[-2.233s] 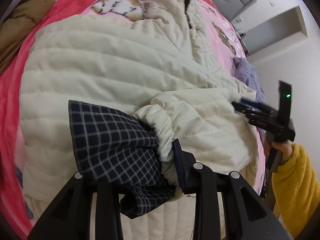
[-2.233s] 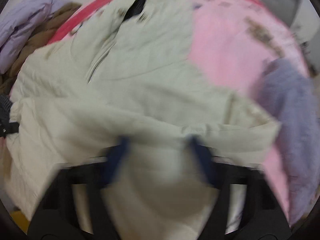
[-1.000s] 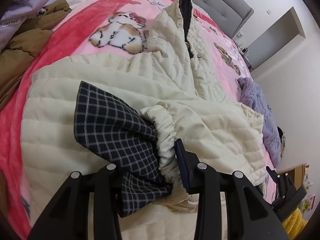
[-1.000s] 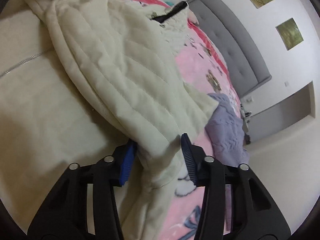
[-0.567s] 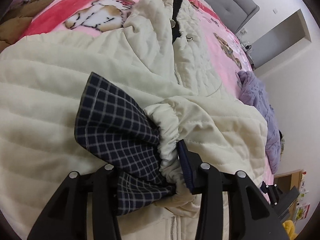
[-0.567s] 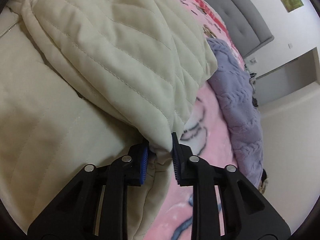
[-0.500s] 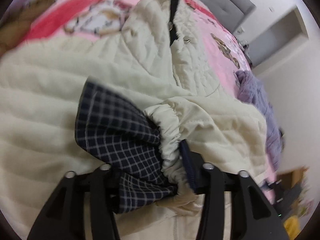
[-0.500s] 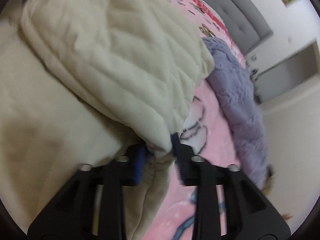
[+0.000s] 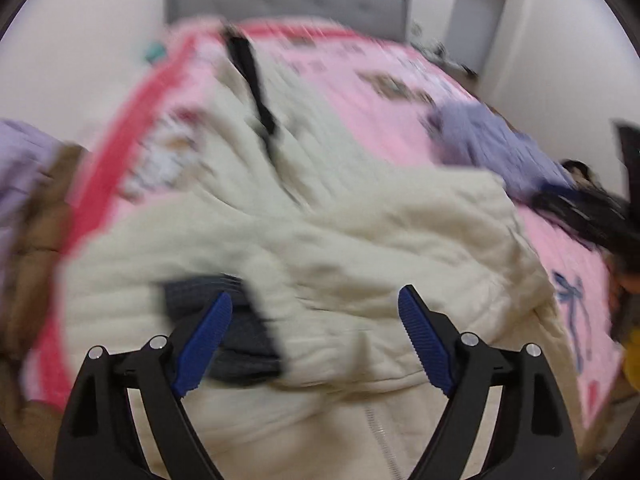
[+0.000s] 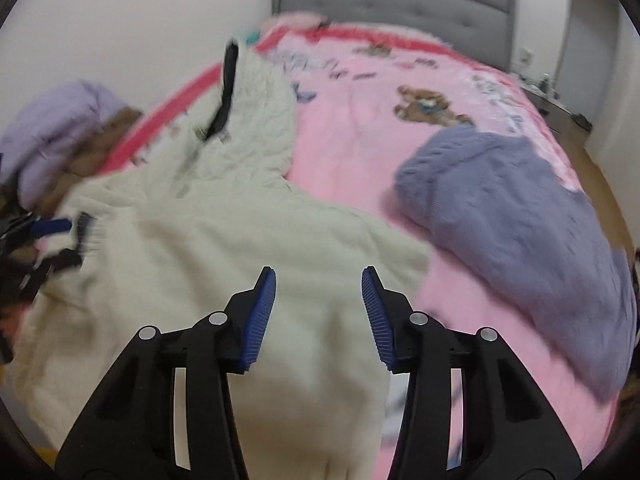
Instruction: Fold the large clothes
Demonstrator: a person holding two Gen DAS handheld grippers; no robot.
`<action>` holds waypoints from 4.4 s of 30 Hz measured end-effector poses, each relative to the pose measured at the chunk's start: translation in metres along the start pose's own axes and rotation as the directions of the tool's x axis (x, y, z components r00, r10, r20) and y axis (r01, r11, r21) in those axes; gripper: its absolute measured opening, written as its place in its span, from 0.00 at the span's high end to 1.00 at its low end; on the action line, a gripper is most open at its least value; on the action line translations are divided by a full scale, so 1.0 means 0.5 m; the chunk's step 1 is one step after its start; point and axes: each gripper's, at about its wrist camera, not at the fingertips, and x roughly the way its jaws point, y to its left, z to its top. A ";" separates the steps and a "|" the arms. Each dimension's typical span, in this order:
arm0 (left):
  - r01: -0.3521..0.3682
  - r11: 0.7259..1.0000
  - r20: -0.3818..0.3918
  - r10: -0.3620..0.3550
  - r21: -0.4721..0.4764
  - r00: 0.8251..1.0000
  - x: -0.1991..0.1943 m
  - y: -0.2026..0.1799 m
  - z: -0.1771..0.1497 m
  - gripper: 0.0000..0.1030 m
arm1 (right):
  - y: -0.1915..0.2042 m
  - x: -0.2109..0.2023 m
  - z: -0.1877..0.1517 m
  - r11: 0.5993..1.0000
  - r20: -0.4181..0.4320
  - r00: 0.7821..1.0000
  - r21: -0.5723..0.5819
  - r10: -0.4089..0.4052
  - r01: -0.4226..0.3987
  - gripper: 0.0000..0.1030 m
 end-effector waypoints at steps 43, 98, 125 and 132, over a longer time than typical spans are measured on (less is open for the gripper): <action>-0.068 0.976 -0.035 0.062 -0.207 0.997 0.377 0.348 0.679 0.47 | 0.286 0.493 0.433 0.979 0.051 0.999 -0.202 -0.015 0.024 0.38; -0.126 0.992 0.084 0.128 -0.033 0.988 0.365 0.337 0.541 0.43 | 0.303 0.432 0.378 0.778 0.354 0.905 -0.489 -0.237 0.395 0.55; -0.238 0.944 0.020 0.240 0.229 0.971 0.384 0.374 0.377 0.56 | 0.127 0.473 0.324 0.953 -0.010 0.996 -0.291 -0.091 0.084 0.86; -0.206 0.952 0.183 0.167 0.224 0.969 0.222 0.380 0.339 0.22 | 0.017 0.325 0.381 0.993 0.117 0.986 -0.025 0.115 -0.113 0.67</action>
